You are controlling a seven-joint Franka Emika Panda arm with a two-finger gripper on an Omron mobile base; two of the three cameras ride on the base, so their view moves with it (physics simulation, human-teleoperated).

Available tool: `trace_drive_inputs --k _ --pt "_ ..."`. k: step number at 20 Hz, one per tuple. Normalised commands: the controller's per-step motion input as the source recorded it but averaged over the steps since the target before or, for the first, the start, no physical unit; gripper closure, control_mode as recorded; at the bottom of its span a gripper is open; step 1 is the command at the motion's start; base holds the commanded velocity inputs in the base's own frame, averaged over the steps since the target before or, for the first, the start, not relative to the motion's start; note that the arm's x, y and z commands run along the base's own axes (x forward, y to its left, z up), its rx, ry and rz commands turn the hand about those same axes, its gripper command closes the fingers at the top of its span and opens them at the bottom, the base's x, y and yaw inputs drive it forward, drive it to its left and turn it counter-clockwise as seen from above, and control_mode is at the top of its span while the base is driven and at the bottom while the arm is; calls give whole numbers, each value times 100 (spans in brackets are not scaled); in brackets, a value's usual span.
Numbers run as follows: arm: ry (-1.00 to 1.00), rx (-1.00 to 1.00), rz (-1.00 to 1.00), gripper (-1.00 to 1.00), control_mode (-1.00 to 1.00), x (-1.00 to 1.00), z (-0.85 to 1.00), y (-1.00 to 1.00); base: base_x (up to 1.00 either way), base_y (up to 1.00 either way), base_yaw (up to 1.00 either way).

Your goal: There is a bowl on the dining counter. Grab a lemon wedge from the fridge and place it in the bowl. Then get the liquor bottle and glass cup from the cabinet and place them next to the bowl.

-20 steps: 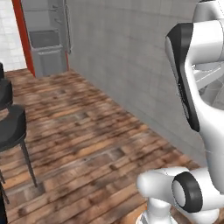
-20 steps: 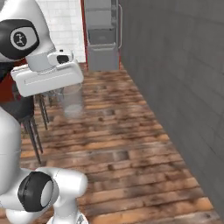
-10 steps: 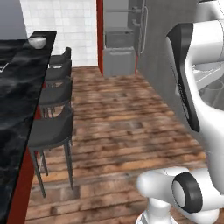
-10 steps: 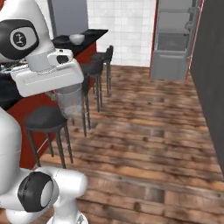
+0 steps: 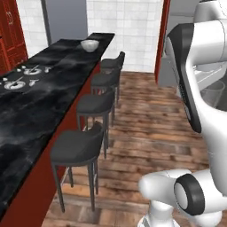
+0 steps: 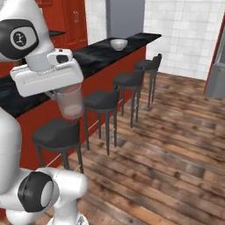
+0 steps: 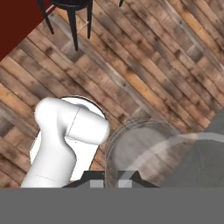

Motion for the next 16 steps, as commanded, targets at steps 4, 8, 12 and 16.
trace_drive_inputs --k 4,8,12,16 --pt "0 0 0 100 100 0 0 0 94 -95 34" --pt "0 0 0 100 100 0 0 0 85 -100 29" --pt "0 0 0 100 100 0 0 0 83 -100 29" --pt "0 0 0 100 100 0 0 0 91 -100 29"
